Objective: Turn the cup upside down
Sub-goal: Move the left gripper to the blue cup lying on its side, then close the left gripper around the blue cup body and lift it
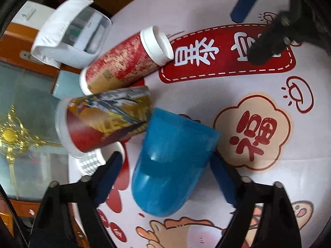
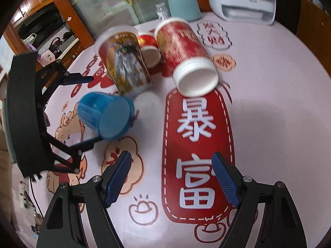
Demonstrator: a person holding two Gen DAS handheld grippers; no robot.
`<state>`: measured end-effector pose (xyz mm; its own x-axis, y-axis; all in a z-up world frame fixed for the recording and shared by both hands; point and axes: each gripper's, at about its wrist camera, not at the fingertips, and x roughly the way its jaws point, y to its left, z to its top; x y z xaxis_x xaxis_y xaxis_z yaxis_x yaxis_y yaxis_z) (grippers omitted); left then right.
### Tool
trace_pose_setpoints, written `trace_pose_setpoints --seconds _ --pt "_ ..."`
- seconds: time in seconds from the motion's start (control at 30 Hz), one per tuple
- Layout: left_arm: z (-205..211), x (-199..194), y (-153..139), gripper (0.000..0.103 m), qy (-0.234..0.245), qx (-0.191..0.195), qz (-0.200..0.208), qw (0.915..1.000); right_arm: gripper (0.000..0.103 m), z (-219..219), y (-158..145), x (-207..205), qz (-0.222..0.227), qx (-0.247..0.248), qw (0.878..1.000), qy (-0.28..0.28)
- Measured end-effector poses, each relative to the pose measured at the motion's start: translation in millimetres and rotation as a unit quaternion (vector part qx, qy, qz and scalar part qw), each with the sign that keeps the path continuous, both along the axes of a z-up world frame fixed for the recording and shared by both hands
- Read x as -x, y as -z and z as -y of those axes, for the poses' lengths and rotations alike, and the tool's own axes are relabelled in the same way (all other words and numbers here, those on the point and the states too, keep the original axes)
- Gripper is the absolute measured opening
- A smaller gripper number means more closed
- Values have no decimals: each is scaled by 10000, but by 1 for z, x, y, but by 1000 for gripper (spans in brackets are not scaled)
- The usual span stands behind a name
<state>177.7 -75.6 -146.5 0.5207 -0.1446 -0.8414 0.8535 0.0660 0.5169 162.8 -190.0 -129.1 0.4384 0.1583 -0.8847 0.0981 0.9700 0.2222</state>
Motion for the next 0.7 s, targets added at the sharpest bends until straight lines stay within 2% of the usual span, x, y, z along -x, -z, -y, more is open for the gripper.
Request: trace_pose_setpoints --seconds 0.13,0.3,0.5,0.7 --pt "4 -7 5 71 -186 -41 -105 9998 81 6 13 2 -105 -129 9998 64" --pt "9 -21 -1 70 -657 82 -459 9967 81 12 21 5 -122 -168 9998 78" --pt "9 -29 -10 70 -1350 240 -918 9863 81 10 20 9 -89 -193 9998 55" --pt "5 -11 -12 70 -1970 243 -1196 9728 81 2 13 19 -54 -237 9997 23"
